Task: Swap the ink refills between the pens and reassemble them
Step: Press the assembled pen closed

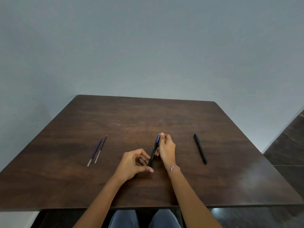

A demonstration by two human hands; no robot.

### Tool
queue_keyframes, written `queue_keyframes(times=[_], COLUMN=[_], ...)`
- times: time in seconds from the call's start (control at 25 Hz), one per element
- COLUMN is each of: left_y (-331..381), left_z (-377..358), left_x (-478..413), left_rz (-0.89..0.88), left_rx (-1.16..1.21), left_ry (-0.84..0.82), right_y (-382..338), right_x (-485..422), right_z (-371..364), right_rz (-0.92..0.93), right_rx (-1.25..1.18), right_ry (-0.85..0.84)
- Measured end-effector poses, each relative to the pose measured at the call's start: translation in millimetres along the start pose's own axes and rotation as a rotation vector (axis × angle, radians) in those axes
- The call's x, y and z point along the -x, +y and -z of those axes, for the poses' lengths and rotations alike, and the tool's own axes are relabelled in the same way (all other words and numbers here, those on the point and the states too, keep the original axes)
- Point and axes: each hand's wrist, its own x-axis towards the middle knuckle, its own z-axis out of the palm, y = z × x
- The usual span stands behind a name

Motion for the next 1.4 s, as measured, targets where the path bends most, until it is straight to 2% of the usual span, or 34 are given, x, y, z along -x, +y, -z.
queue_keyframes(times=[0.24, 0.44, 0.64, 0.88, 1.4], left_y=[9.9, 41.6, 65.2, 71.4, 72.0], left_z=[-33.7, -93.5, -136.4, -155.0, -163.7], left_x=[-5.8, -20.5, -47.6, -66.3, -74.1], left_rz=[-0.022, -0.056, -0.040, 0.048, 0.100], left_rx=[0.064, -0.282, -0.545, -0.690, -0.696], left_ry=[0.083, 0.114, 0.140, 0.095, 0.011], right_y=[-13.4, -15.6, -14.8, -9.0, 3.8], right_x=[-38.3, -73.4, -99.0, -114.5, -122.9], right_z=[46.3, 96.7, 134.1, 146.2, 154.5], right_rz=[0.004, 0.249, 0.242, 0.254, 0.254], right_rx=[0.092, 0.565, 0.801, 0.978, 1.130], right_ry=[-0.076, -0.068, -0.121, -0.165, -0.197])
